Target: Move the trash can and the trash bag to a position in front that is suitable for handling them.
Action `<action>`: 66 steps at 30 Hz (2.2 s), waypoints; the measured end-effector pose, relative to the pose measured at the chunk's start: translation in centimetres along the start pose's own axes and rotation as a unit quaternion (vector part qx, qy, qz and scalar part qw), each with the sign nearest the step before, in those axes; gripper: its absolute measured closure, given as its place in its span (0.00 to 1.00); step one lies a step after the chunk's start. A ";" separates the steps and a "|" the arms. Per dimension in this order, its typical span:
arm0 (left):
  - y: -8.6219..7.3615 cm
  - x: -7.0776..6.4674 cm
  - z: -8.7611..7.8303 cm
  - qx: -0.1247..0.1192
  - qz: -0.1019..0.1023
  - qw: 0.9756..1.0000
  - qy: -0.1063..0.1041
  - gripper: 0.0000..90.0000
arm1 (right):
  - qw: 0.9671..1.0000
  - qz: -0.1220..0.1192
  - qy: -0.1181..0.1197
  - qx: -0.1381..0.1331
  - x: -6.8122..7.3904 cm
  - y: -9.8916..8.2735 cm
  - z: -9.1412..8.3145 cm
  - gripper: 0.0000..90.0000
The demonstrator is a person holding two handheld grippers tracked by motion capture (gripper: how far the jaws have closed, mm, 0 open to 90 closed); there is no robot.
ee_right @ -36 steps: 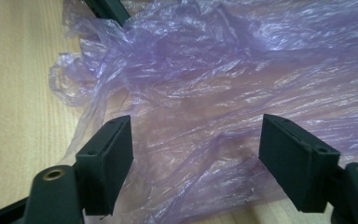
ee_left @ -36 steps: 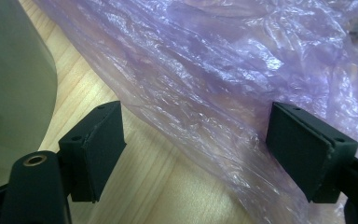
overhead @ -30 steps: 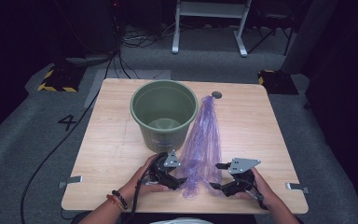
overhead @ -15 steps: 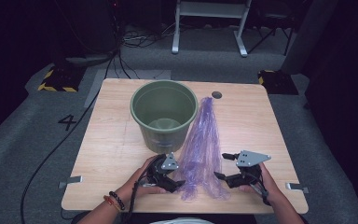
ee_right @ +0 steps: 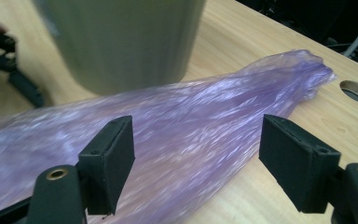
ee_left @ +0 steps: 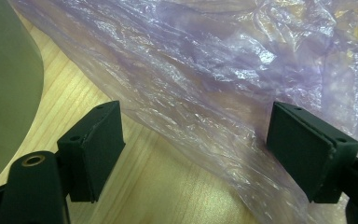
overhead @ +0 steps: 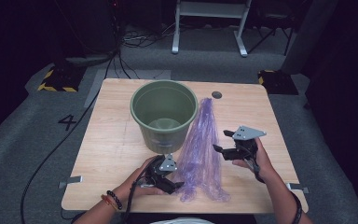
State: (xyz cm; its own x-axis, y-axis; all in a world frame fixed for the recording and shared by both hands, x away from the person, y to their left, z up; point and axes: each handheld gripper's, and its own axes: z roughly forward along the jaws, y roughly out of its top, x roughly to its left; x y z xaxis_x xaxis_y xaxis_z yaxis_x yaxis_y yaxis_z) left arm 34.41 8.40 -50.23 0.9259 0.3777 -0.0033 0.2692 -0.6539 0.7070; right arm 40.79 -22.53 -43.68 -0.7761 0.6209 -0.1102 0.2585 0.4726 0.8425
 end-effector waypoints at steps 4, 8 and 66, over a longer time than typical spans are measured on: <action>-0.1 -0.1 0.1 -0.004 -0.007 1.000 0.003 0.19 | 1.000 0.016 -0.017 0.010 -1.6 0.8 1.5 0.28; -0.1 -0.1 0.1 -0.003 -0.011 1.000 0.004 0.17 | 0.999 0.024 -0.030 0.028 -2.8 1.4 3.2 0.28; -2.8 0.5 -6.5 -0.035 -0.040 0.995 0.089 0.19 | 0.995 0.068 -0.008 0.079 -4.6 -3.6 7.2 0.93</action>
State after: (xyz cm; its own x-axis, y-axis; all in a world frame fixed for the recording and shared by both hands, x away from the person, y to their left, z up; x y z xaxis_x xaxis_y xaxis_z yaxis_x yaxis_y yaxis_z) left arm 32.39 14.68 -47.63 0.8392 0.5406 0.0586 0.3155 -0.5719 0.7573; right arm 47.58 -22.61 -49.95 -0.7193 0.6946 -0.0103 0.4486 0.4757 0.7566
